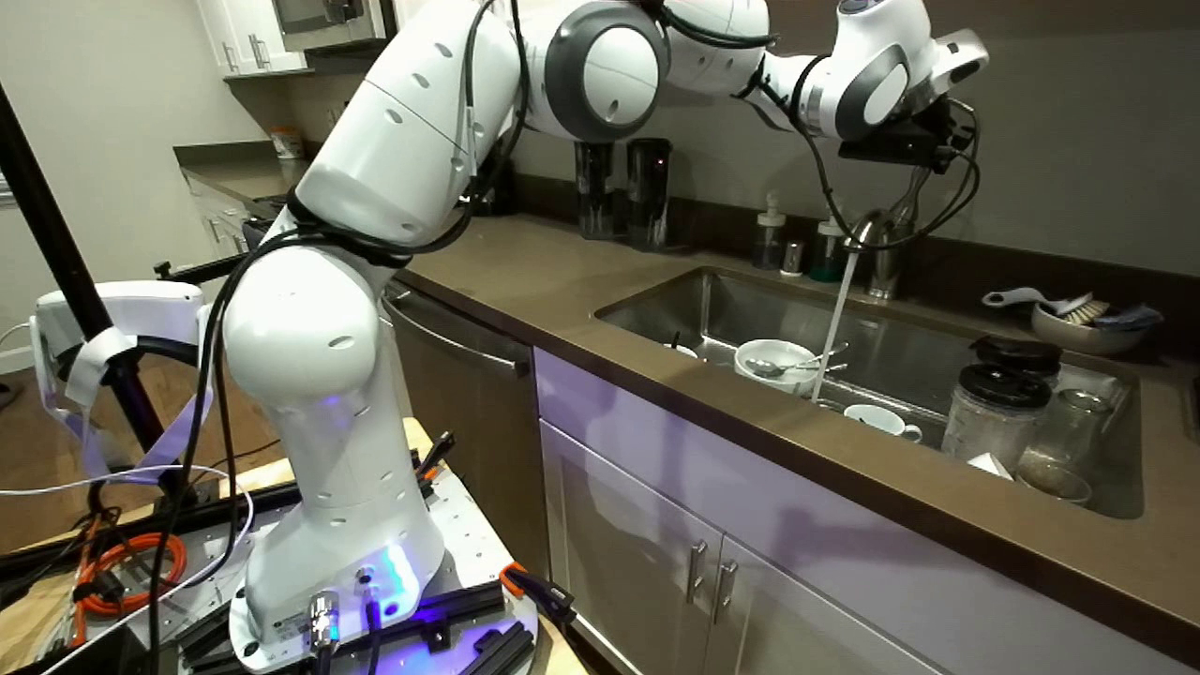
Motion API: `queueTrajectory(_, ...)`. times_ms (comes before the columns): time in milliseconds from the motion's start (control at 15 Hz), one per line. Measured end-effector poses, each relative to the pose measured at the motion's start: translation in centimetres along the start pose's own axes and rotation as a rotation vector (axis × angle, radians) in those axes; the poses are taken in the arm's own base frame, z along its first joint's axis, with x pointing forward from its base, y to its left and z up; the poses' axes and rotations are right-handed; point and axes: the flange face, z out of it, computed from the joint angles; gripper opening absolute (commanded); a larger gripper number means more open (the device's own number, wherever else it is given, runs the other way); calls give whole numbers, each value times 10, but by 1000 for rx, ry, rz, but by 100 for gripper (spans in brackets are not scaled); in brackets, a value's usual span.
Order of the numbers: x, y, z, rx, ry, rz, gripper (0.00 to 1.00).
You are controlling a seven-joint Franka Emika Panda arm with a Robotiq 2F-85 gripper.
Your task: Push the faucet handle downwards
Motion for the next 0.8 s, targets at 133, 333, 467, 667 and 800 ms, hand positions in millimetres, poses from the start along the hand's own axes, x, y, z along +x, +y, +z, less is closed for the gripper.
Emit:
queueTrajectory(133, -1, 2, -1, 5, -2, -3, 3)
queueTrajectory(333, 1, 4, -3, 0, 11, -3, 3)
queueTrajectory(467, 2, 6, -4, -4, 23, -2, 3)
queueTrajectory(667, 3, 5, -5, -2, 31, -2, 3)
queueTrajectory(800, 4, 2, -5, 9, 33, 3, 3)
